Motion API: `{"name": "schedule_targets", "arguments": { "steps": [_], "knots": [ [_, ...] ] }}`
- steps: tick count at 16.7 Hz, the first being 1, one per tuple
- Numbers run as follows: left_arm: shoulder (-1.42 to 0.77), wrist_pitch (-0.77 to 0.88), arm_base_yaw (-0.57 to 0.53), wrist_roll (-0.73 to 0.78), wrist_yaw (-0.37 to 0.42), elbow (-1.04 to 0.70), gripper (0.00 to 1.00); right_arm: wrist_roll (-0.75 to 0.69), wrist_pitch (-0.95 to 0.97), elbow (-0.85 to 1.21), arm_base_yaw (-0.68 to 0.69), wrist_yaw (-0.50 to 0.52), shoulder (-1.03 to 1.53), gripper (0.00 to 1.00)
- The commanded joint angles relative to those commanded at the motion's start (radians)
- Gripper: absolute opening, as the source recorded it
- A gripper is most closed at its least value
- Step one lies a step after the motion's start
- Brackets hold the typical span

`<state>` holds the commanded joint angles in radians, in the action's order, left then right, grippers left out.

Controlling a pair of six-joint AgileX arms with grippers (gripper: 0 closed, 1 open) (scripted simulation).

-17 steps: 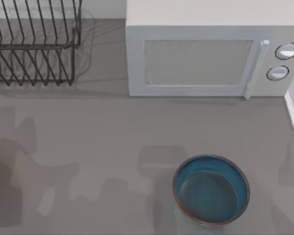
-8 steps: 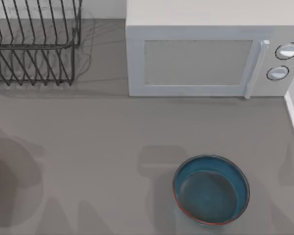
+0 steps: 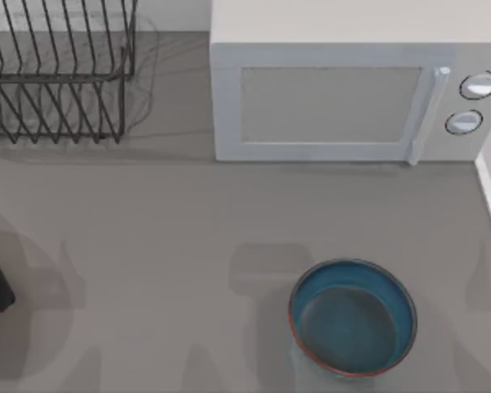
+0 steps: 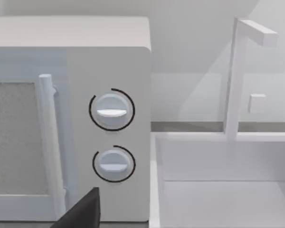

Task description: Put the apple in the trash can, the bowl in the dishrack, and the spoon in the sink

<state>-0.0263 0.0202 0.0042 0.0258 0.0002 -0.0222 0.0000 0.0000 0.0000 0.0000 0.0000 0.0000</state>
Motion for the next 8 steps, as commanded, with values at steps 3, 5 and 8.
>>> {"name": "schedule_targets", "arguments": {
  "steps": [3,5,8],
  "knots": [
    [0.026,-0.02,-0.004,-0.026,0.0,0.022,1.0,0.0,0.0,0.0,0.0,0.0,0.0,1.0],
    [0.026,-0.02,-0.004,-0.026,0.0,0.022,1.0,0.0,0.0,0.0,0.0,0.0,0.0,1.0],
    [0.016,-0.014,-0.004,-0.027,-0.001,0.014,1.0,0.0,0.0,0.0,0.0,0.0,0.0,1.0]
  ]
}}
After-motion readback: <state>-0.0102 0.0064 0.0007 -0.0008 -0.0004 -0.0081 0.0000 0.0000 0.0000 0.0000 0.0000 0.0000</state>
